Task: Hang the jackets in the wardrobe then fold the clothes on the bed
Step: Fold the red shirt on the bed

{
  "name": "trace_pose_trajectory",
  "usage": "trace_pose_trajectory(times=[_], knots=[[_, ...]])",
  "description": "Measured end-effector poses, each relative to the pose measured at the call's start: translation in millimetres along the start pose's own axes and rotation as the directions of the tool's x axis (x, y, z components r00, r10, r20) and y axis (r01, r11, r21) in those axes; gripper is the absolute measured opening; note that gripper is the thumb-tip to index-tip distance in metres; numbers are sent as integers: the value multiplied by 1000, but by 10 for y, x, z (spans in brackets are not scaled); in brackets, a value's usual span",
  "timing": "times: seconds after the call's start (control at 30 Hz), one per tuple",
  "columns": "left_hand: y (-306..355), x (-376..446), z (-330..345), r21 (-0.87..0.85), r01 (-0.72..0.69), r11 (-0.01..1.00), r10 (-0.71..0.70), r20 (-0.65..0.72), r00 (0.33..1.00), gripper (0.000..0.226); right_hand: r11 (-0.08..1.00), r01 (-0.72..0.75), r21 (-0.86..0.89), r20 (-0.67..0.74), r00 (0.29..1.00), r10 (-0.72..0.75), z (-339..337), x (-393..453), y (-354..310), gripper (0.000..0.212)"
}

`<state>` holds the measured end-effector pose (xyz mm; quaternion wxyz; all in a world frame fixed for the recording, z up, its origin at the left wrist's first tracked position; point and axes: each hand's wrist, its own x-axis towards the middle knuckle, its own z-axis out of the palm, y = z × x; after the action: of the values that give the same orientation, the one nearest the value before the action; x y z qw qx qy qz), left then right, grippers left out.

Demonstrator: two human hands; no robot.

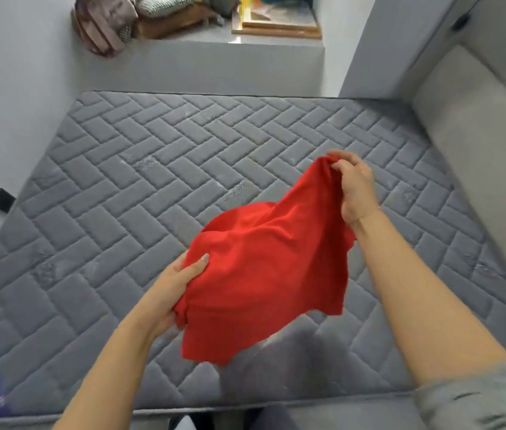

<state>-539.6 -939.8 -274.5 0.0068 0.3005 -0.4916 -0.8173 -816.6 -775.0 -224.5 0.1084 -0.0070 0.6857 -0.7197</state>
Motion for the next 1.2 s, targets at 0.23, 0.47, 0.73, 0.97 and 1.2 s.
trace_pose_trajectory(times=[0.23, 0.47, 0.73, 0.97, 1.2], knots=[[-725, 225, -698, -53, -170, 984, 131, -431, 893, 39, 943, 132, -305, 425, 905, 11, 1784, 319, 669, 37], [-1987, 944, -2268, -91, 155, 984, -174, -699, 693, 36, 828, -48, -559, 525, 752, 399, 2760, -263, 2973, 49], [-2905, 927, -2875, -137, 391, 910, -391, -596, 701, 25, 695, -528, -489, 200, 707, 678, 1768, -1280, 4399, 37], [-3071, 1069, -2724, -188, 355, 916, -397, -556, 730, 29, 330, -944, -13, -212, 326, 921, 441, -2232, 4725, 35], [-2781, 1356, -2696, -509, 160, 846, -396, -399, 827, 42, 420, -487, 766, -153, 496, 855, 168, -1667, 4699, 35]])
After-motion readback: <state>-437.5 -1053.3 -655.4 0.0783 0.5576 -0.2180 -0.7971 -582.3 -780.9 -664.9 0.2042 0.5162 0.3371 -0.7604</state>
